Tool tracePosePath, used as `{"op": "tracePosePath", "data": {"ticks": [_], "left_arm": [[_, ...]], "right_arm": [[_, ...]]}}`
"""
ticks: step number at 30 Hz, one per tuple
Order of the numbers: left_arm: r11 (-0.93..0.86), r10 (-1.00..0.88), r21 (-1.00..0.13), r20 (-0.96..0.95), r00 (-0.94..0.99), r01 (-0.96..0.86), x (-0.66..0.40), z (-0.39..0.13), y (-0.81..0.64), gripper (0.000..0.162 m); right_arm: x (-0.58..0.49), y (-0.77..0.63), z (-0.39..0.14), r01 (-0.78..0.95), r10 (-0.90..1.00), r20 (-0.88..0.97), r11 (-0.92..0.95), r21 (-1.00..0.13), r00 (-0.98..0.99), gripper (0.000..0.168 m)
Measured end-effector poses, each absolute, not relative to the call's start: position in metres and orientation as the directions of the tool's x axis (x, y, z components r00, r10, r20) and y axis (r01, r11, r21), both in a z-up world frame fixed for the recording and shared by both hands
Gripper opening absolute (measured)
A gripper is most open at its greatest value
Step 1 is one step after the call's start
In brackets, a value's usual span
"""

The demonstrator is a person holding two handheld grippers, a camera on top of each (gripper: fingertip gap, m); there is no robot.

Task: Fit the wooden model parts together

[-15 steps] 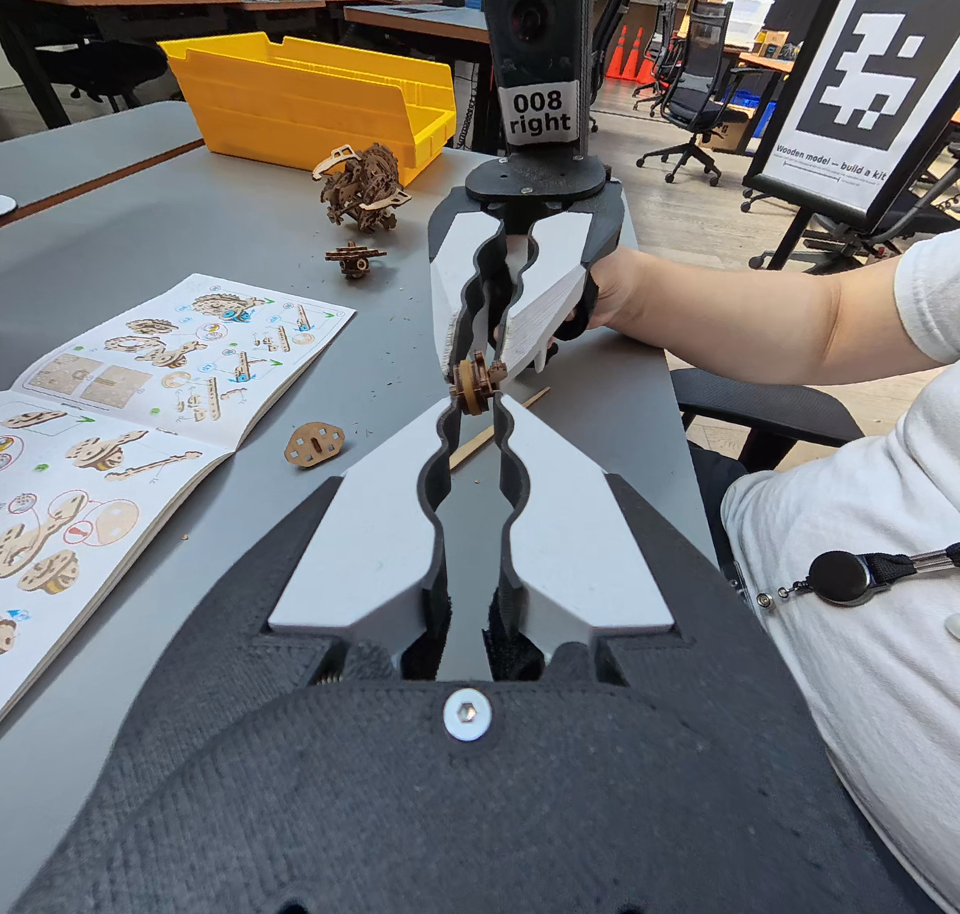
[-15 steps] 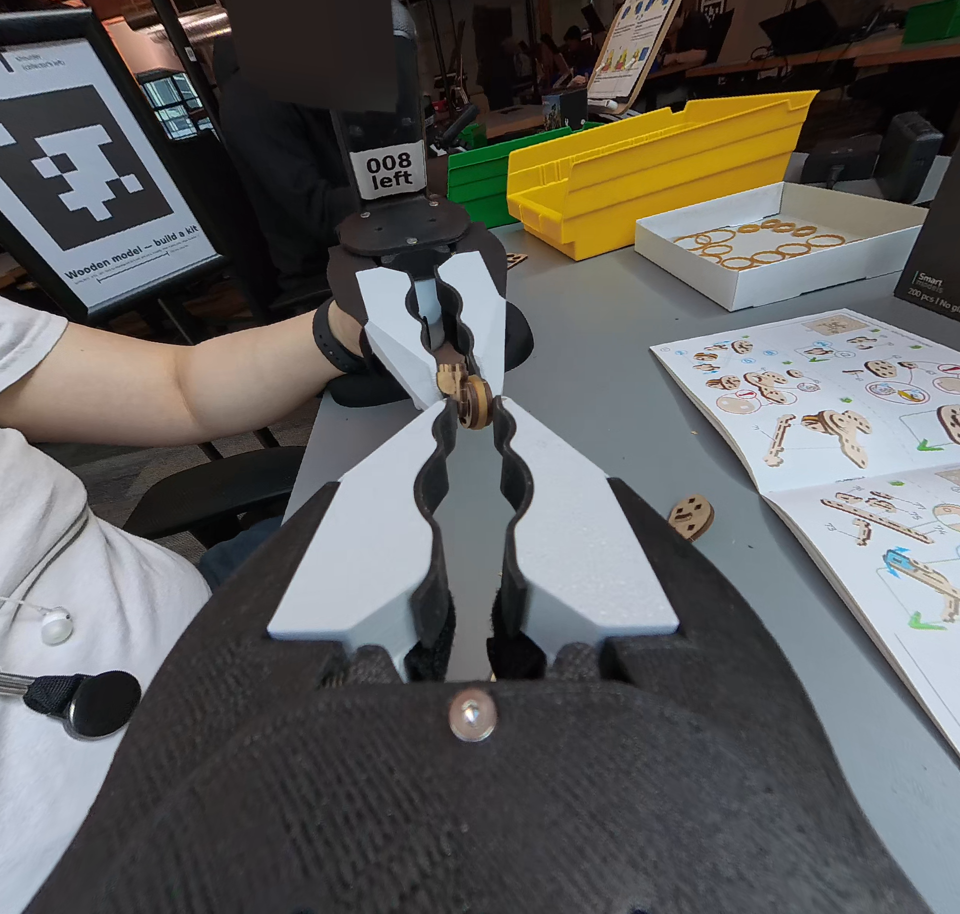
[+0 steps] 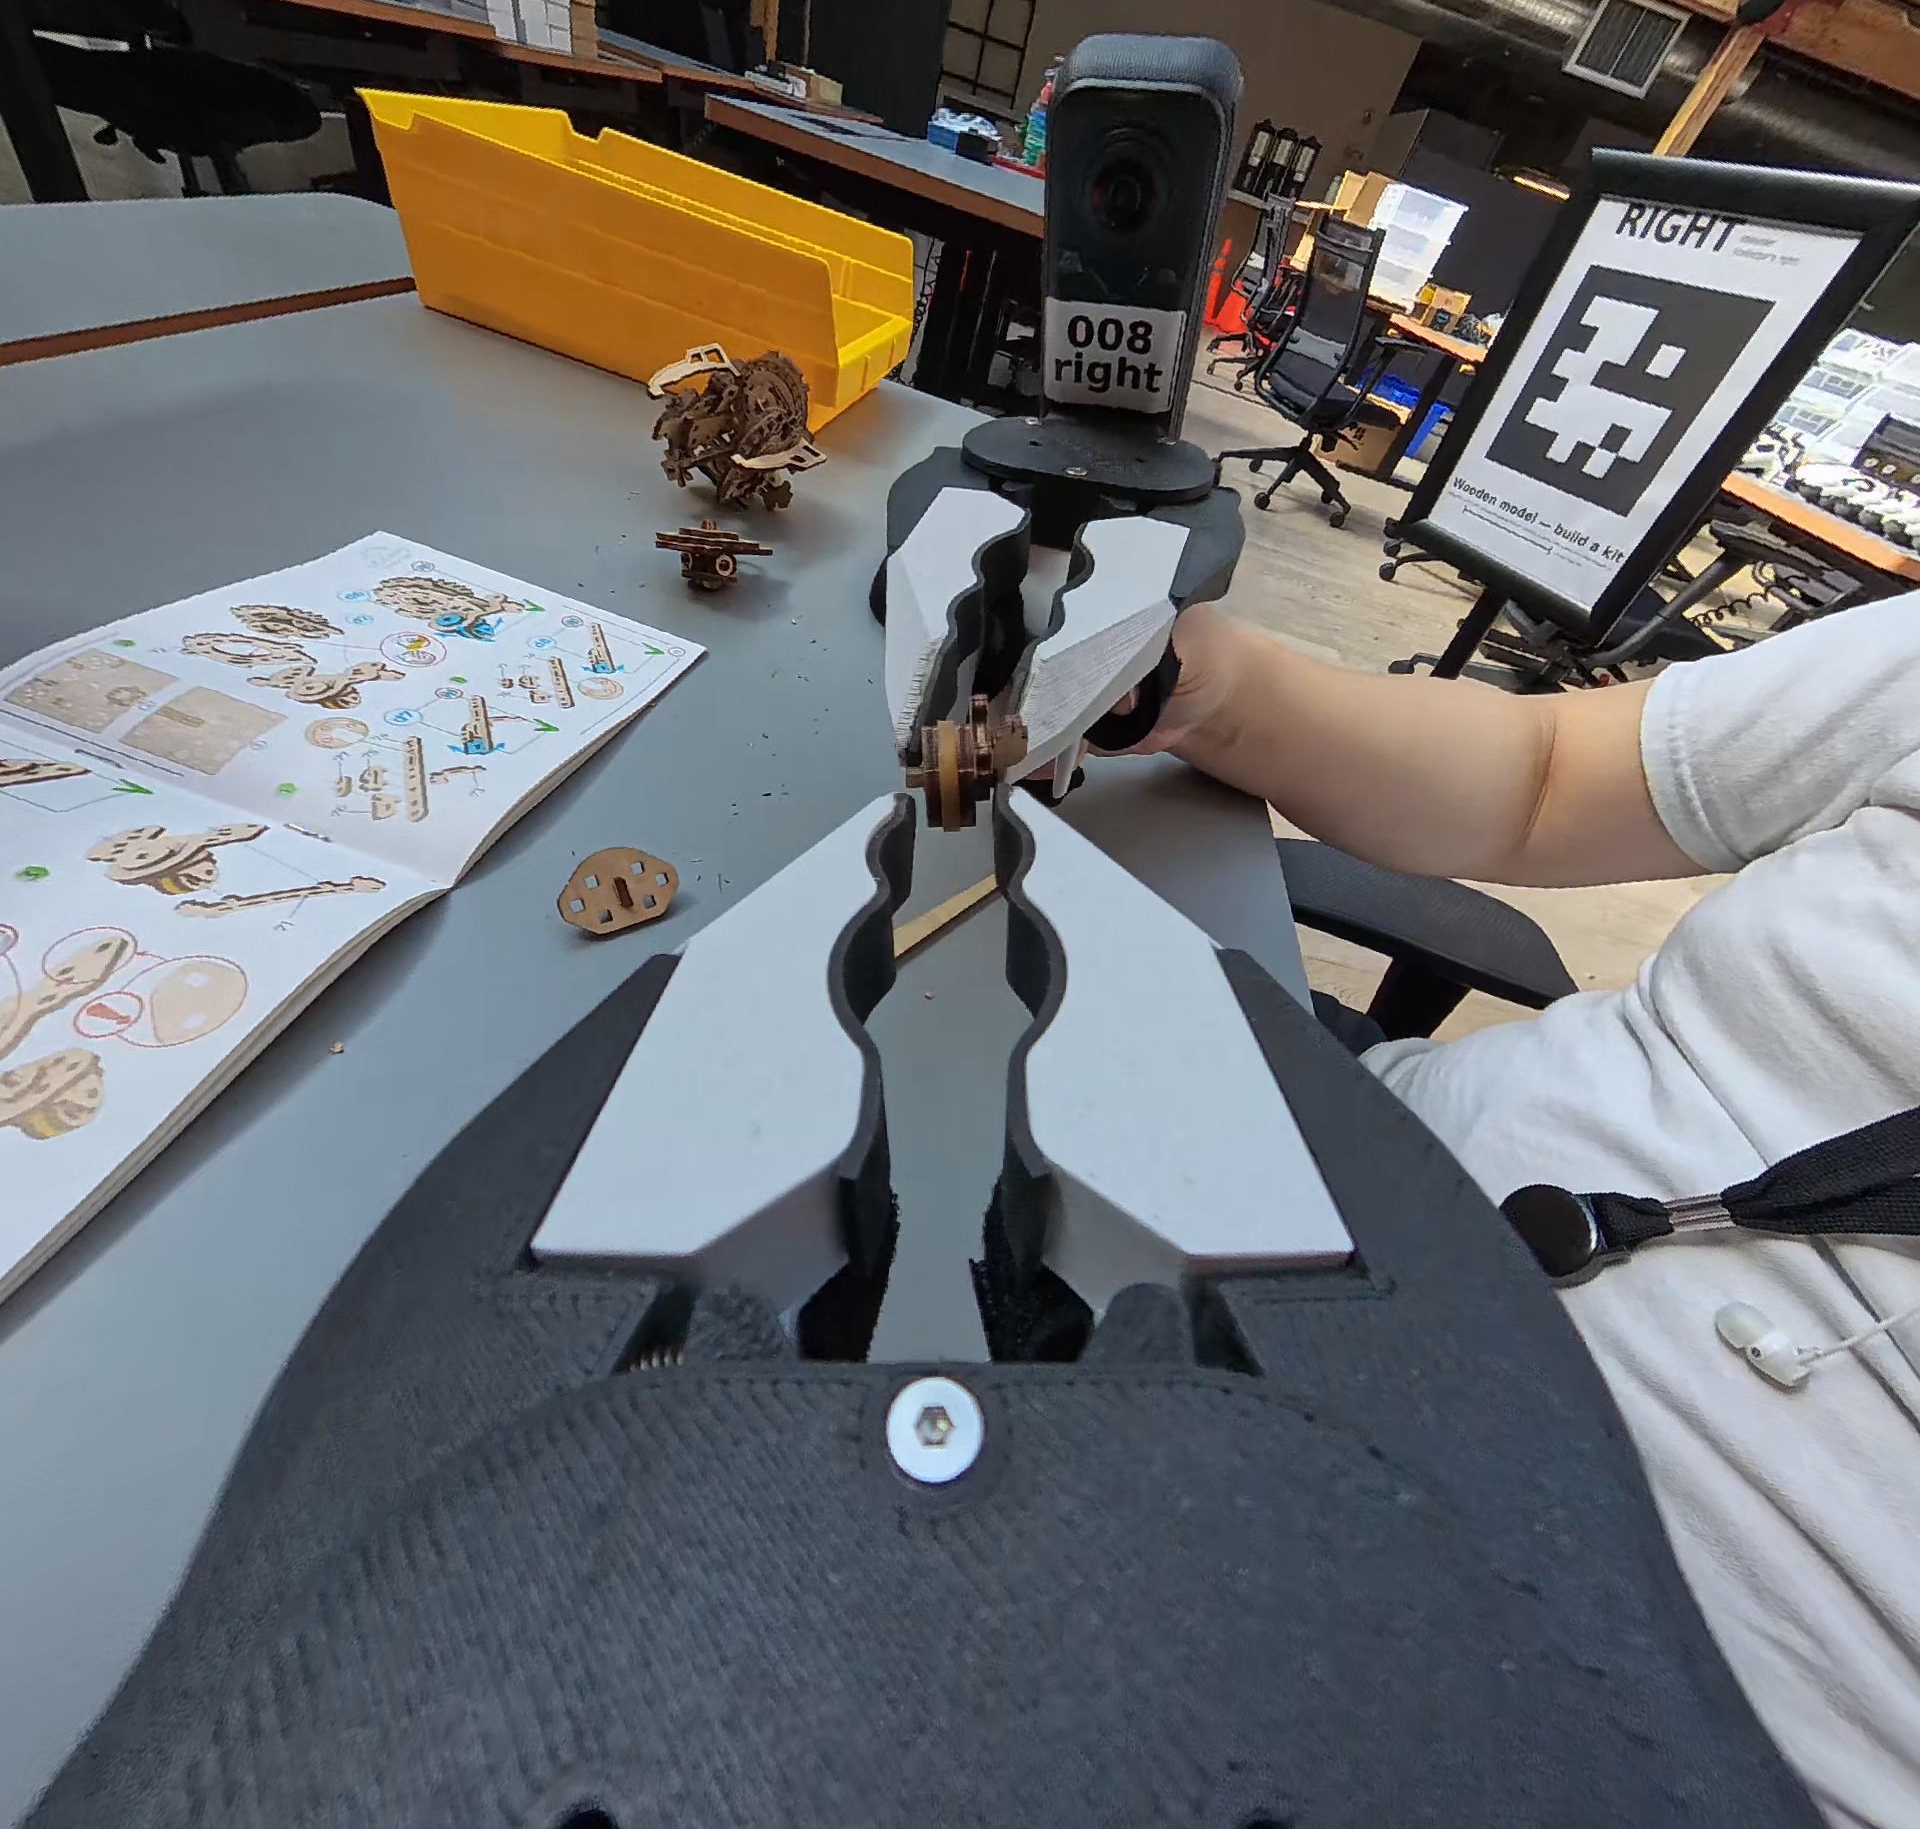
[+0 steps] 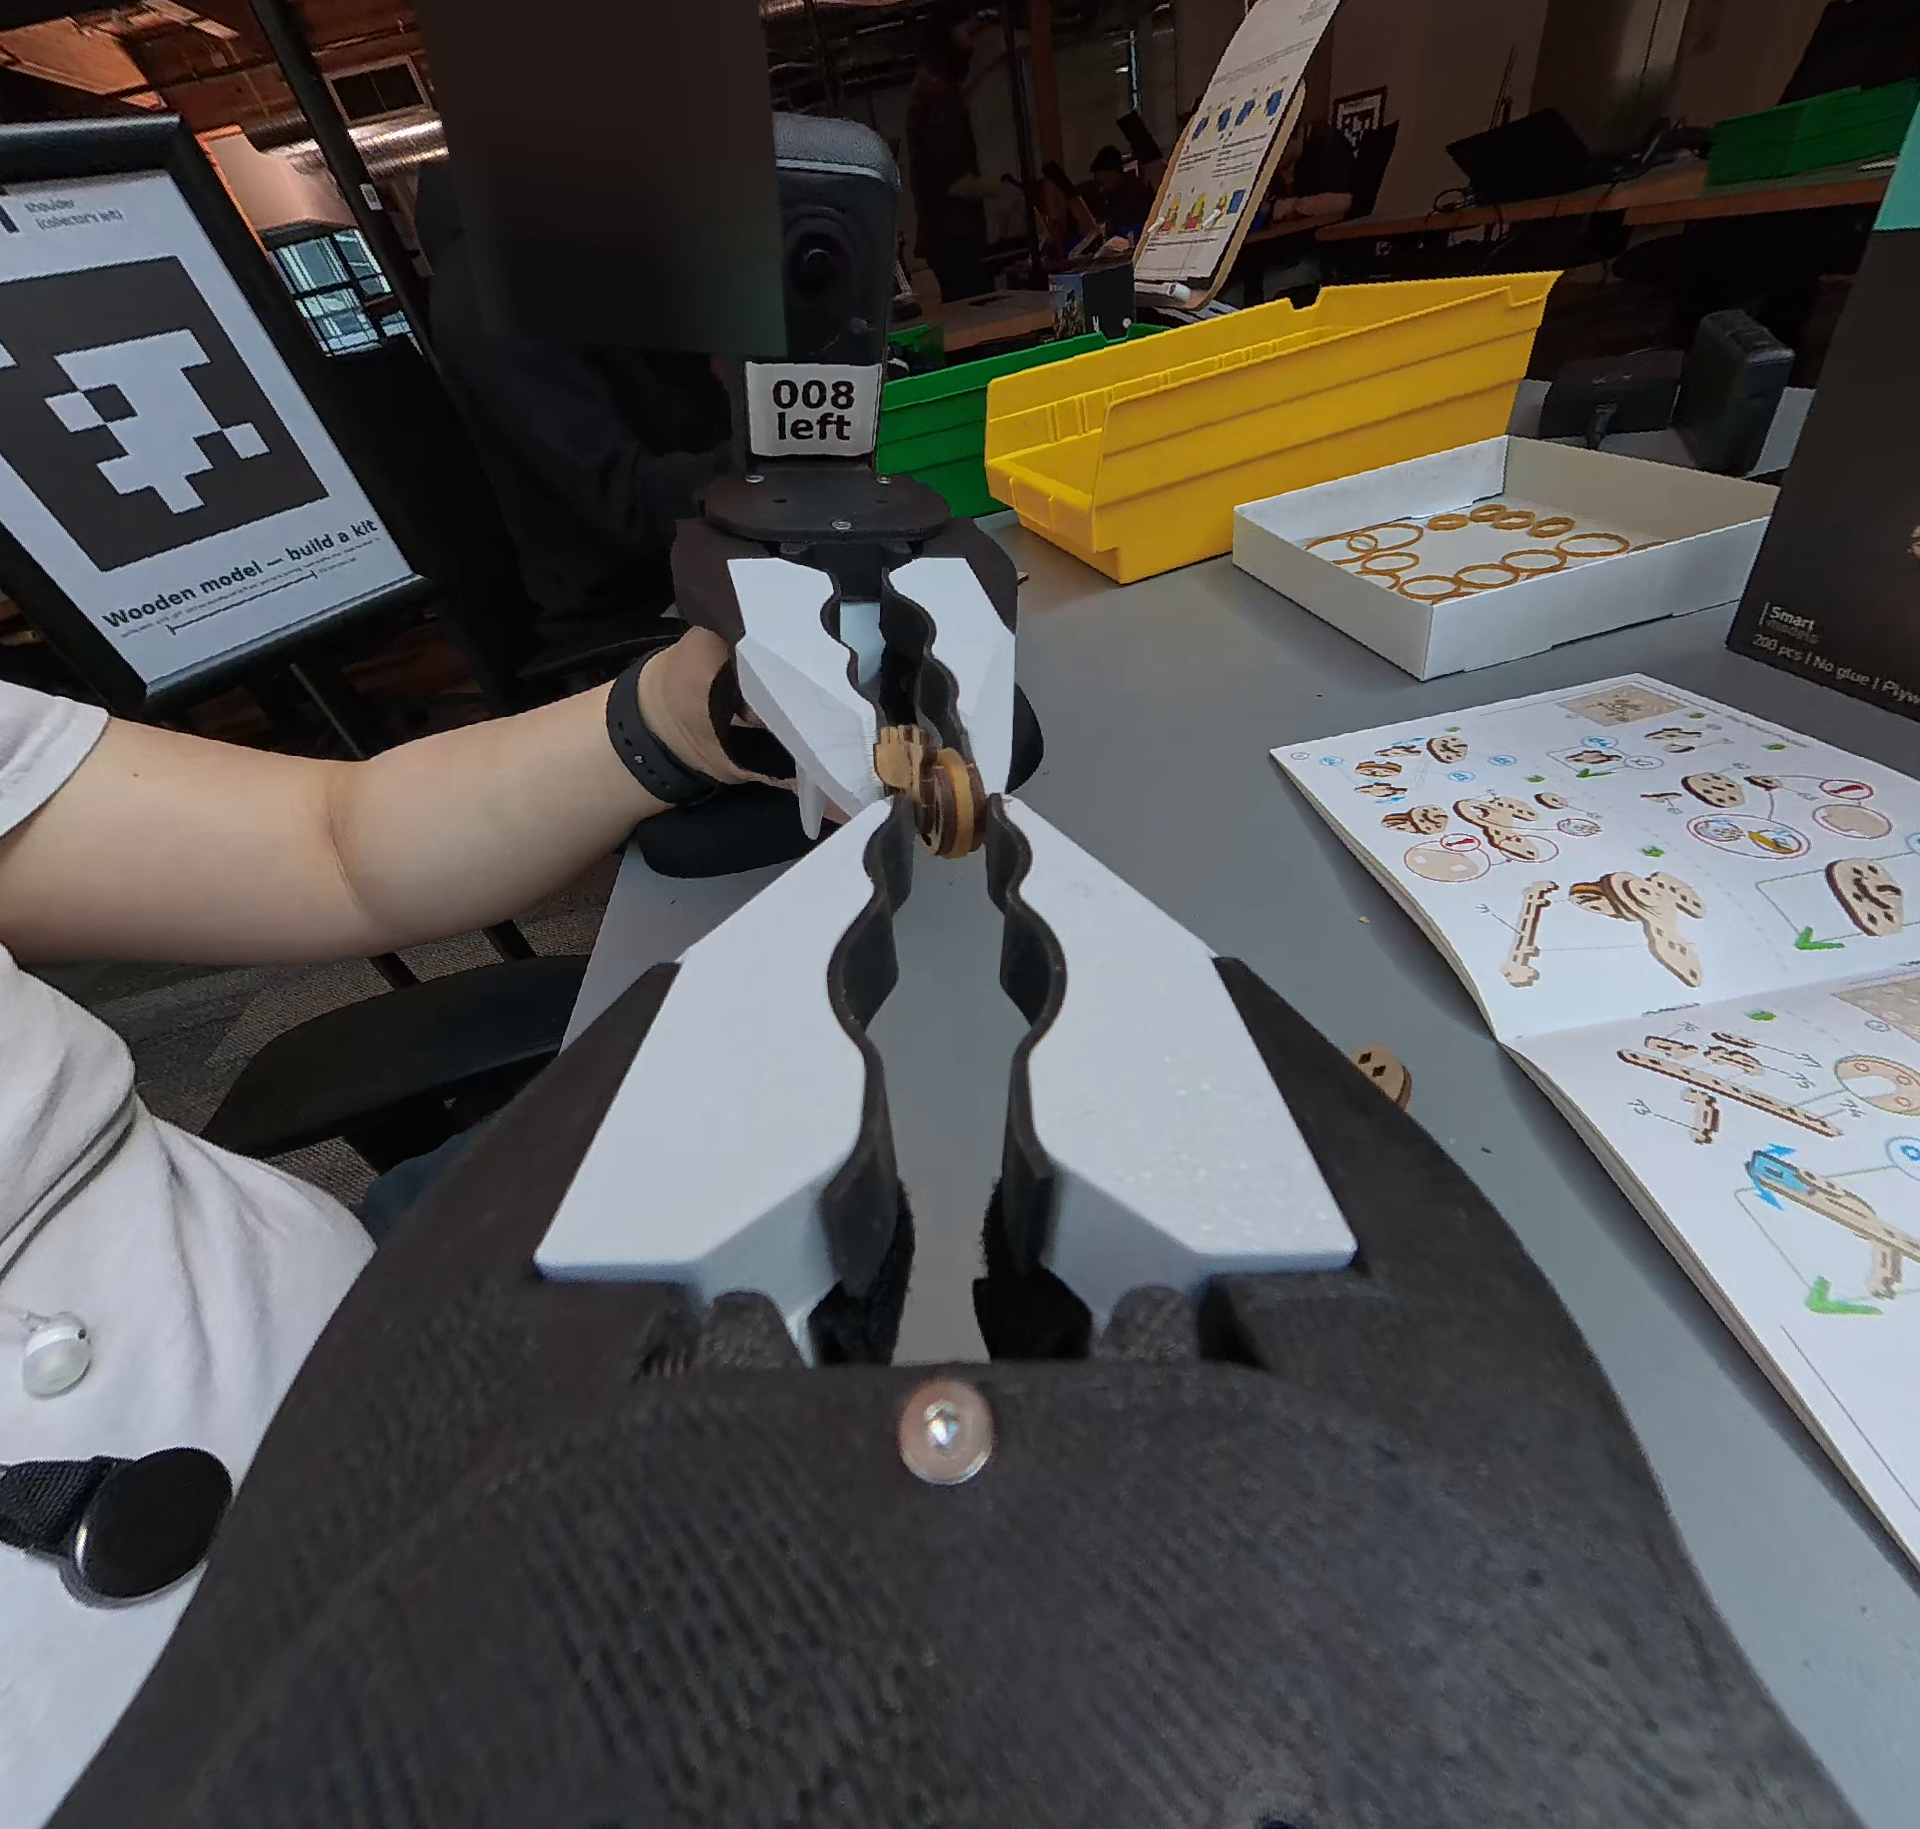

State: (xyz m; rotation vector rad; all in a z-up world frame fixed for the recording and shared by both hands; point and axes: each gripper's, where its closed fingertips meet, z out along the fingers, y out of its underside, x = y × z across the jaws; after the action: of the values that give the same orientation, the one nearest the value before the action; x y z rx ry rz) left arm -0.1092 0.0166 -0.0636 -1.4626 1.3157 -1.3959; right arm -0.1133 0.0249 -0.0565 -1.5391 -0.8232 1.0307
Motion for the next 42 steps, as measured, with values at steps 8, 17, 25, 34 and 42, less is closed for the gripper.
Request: {"op": "tracePosePath", "data": {"ticks": [8,17,25,34,42], "left_arm": [[-0.309,-0.944,-0.941,0.322,-0.076,-0.139,-0.114,-0.056,0.030,0.014],[-0.344,-0.930,-0.927,0.358,-0.081,-0.149,-0.116,-0.058,0.031,0.016],[-0.367,-0.924,-0.919,0.378,-0.062,-0.147,-0.116,-0.060,0.036,0.016],[-0.347,-0.932,-0.924,0.359,-0.049,-0.158,-0.117,-0.061,0.037,0.010],[-0.312,-0.950,-0.939,0.310,0.037,-0.144,-0.122,-0.063,0.052,0.009]], "right_arm": [[-0.112,0.036,-0.062,-0.020,0.867,-0.245,-0.263,-0.965,0.435,0.013],[-0.115,0.039,-0.061,-0.068,0.848,-0.324,-0.326,-0.943,0.420,0.012],[-0.117,0.041,-0.062,-0.119,0.826,-0.405,-0.391,-0.913,0.393,0.012],[-0.119,0.044,-0.061,-0.146,0.815,-0.431,-0.407,-0.902,0.387,0.012],[-0.091,0.057,-0.068,0.077,0.805,-0.224,-0.316,-0.945,0.550,0.016]]}}
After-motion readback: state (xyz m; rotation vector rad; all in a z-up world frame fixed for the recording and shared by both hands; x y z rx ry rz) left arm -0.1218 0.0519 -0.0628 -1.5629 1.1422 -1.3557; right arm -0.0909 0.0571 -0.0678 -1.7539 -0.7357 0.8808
